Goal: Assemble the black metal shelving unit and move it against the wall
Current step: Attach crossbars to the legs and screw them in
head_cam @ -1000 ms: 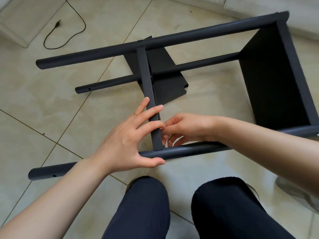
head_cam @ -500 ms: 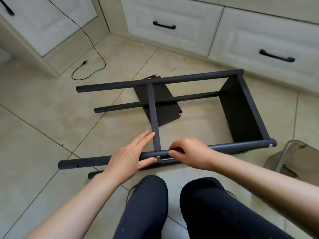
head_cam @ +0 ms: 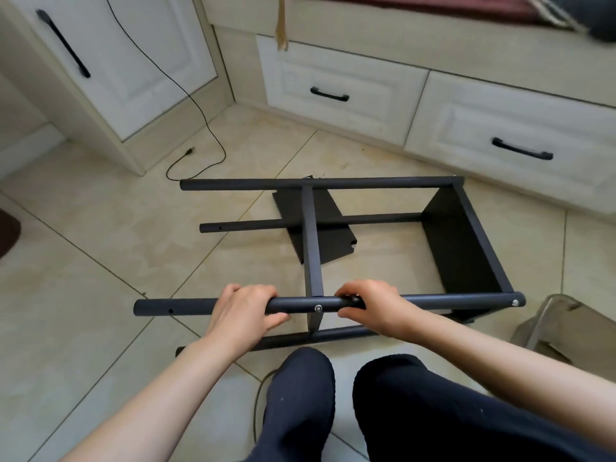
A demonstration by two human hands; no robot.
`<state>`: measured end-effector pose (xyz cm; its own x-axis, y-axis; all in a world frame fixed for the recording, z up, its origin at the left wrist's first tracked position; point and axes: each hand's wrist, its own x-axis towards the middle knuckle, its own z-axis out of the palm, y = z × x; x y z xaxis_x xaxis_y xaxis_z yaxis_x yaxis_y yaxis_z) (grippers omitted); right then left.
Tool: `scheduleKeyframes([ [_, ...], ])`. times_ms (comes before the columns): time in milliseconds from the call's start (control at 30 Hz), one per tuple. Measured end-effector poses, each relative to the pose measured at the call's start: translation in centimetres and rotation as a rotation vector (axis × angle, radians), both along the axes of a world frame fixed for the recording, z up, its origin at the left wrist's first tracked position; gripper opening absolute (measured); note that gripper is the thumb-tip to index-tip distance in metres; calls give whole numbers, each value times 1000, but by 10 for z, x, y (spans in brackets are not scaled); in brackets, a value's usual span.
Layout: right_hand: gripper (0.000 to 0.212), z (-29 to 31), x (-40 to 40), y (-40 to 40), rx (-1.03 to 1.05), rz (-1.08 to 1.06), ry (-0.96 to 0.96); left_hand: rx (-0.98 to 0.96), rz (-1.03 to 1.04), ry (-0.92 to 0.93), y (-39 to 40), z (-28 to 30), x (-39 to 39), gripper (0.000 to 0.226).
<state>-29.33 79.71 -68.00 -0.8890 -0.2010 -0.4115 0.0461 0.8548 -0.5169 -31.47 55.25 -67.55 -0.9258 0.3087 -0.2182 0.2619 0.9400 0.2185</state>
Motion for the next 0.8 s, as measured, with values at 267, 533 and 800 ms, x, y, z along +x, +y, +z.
scheduleKeyframes([
  [267, 20, 25, 6, 3, -70, -76, 159, -30, -45, 171, 10, 53, 1, 12],
  [533, 28, 71, 10, 17, -242, -176, 294, -47, -164, 493, 32, 117, -6, 12],
  [800, 18, 99, 19, 42, -603, -374, 406, 207, -405, 921, 62, 172, -18, 20],
])
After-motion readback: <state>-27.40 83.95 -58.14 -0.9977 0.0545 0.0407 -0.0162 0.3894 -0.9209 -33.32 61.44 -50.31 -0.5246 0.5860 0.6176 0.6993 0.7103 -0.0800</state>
